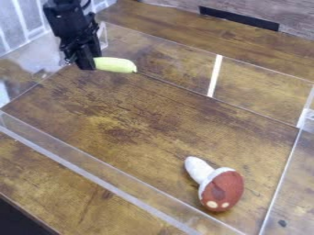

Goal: Move the green spoon to the left

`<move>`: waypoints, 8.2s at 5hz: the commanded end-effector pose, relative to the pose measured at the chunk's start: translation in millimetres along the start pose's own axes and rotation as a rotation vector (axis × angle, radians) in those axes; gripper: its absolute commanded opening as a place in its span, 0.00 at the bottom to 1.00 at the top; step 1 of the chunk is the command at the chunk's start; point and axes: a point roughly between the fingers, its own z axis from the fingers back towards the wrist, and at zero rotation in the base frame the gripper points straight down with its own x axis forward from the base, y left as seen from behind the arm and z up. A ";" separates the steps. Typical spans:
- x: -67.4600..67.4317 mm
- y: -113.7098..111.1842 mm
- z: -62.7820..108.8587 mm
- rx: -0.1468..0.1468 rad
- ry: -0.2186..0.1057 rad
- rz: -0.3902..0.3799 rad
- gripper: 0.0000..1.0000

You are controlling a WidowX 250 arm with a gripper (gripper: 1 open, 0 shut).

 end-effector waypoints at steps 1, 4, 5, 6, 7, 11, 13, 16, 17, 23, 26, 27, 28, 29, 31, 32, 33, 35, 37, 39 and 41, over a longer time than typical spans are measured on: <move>10.3 -11.7 20.6 -0.060 -0.008 0.001 0.00; 20.4 -17.8 14.3 -0.050 -0.016 -0.007 1.00; 22.9 -18.3 19.9 -0.055 -0.021 0.012 1.00; 25.3 -18.5 24.4 -0.061 -0.028 0.030 1.00; 25.1 -19.5 27.7 -0.065 -0.034 0.041 1.00; 20.9 -22.9 37.5 -0.069 -0.050 0.075 1.00; 17.7 -24.4 39.9 -0.066 -0.055 0.090 1.00; 11.4 -25.1 39.1 -0.056 -0.059 0.106 1.00; 9.3 -25.5 38.9 -0.052 -0.059 0.111 1.00; -28.8 -35.4 47.5 0.001 -0.024 0.124 1.00; -91.1 -51.8 41.9 0.024 -0.001 0.317 1.00; -88.3 -53.1 38.6 0.029 -0.005 0.343 1.00; -91.8 -51.1 39.9 0.033 -0.007 0.358 1.00; -96.1 -49.5 40.2 0.038 -0.010 0.380 1.00; -101.3 -46.5 37.1 0.049 -0.012 0.428 1.00; -102.5 -44.6 35.0 0.053 -0.012 0.457 1.00; -104.0 -43.9 33.4 0.057 -0.012 0.490 1.00; -106.3 -42.3 28.8 0.069 -0.011 0.565 1.00; -113.5 -43.6 33.4 0.087 -0.009 0.642 0.00; -131.0 -41.7 41.2 0.093 -0.003 0.682 0.00; -135.2 -38.7 41.3 0.107 0.012 0.721 0.00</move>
